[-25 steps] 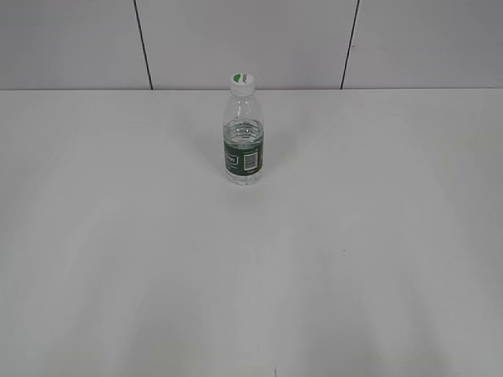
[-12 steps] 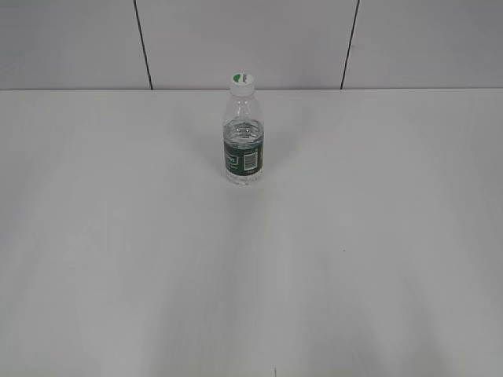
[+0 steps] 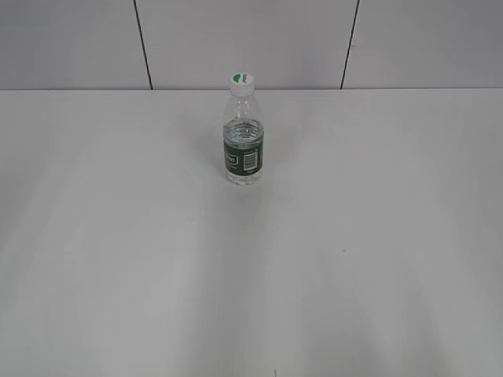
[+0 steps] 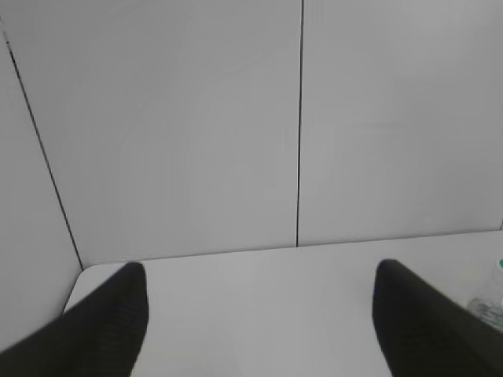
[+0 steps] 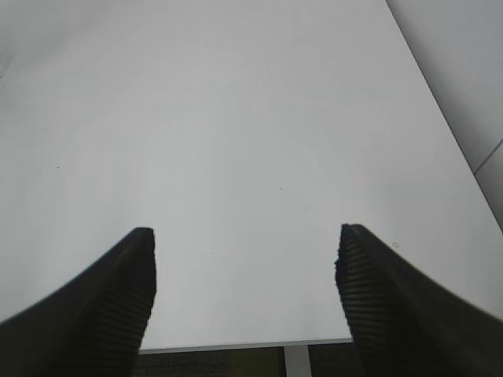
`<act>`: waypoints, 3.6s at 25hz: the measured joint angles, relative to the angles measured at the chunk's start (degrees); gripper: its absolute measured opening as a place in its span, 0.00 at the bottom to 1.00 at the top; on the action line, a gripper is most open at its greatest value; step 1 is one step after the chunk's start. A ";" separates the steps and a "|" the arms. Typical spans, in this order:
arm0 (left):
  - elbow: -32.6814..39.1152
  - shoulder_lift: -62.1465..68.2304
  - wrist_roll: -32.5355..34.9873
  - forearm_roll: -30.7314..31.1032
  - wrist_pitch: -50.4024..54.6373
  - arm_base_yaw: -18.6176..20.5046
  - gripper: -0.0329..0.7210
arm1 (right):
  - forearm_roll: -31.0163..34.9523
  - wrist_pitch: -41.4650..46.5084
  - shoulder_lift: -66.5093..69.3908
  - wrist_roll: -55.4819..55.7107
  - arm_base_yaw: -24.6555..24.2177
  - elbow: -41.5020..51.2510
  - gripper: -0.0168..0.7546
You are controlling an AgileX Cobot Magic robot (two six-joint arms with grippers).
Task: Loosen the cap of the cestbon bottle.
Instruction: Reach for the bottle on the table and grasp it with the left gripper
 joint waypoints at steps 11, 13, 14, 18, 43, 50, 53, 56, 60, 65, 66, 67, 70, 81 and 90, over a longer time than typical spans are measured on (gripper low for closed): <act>-8.39 22.02 1.32 -1.08 -13.18 -0.57 0.73 | 0.00 0.00 0.00 0.00 0.00 0.00 0.73; -8.51 24.72 1.51 -0.60 -18.03 -1.77 0.73 | 0.00 0.00 0.00 0.00 0.00 0.00 0.73; -8.51 25.81 1.51 -0.02 -20.40 -2.40 0.73 | 0.00 0.00 0.00 0.00 0.00 0.00 0.73; -8.51 30.99 1.69 2.54 -33.20 -5.97 0.73 | 0.00 0.00 0.00 0.00 0.00 0.00 0.73; -2.64 71.33 -5.04 4.87 -72.45 -8.23 0.73 | 0.00 0.00 0.00 0.00 0.00 0.00 0.73; 3.35 80.19 -6.79 9.43 -91.10 -8.30 0.71 | 0.00 0.00 0.00 0.00 0.00 0.00 0.73; 4.16 84.15 -6.92 9.74 -96.12 -8.30 0.71 | 0.00 0.00 0.00 0.00 0.00 0.00 0.73; 4.42 86.83 -6.96 9.92 -97.50 -8.30 0.71 | 0.00 0.00 0.00 0.00 0.00 0.00 0.73; 5.70 87.88 -7.10 10.07 -97.95 -8.30 0.71 | 0.00 0.00 0.00 0.00 0.00 0.00 0.73; 6.25 87.96 -7.14 16.12 -98.11 -8.10 0.71 | 0.00 0.00 0.00 0.00 0.00 0.00 0.73; 6.25 87.96 -7.16 20.12 -98.19 -7.76 0.71 | 0.00 0.00 0.00 0.00 0.00 0.00 0.73; 6.25 87.96 -7.16 23.84 -98.26 -7.36 0.71 | 0.00 0.00 0.00 0.00 0.00 0.00 0.73; 6.14 88.01 -9.41 34.57 -98.26 -5.72 0.70 | 0.00 0.00 0.00 0.00 0.00 0.00 0.73; 1.12 92.59 -20.45 55.67 -98.36 -2.30 0.70 | 0.00 0.00 0.00 0.00 0.00 0.00 0.73; 1.01 92.72 -20.70 55.21 -98.36 -4.58 0.71 | 0.00 0.00 0.00 0.00 0.00 0.00 0.73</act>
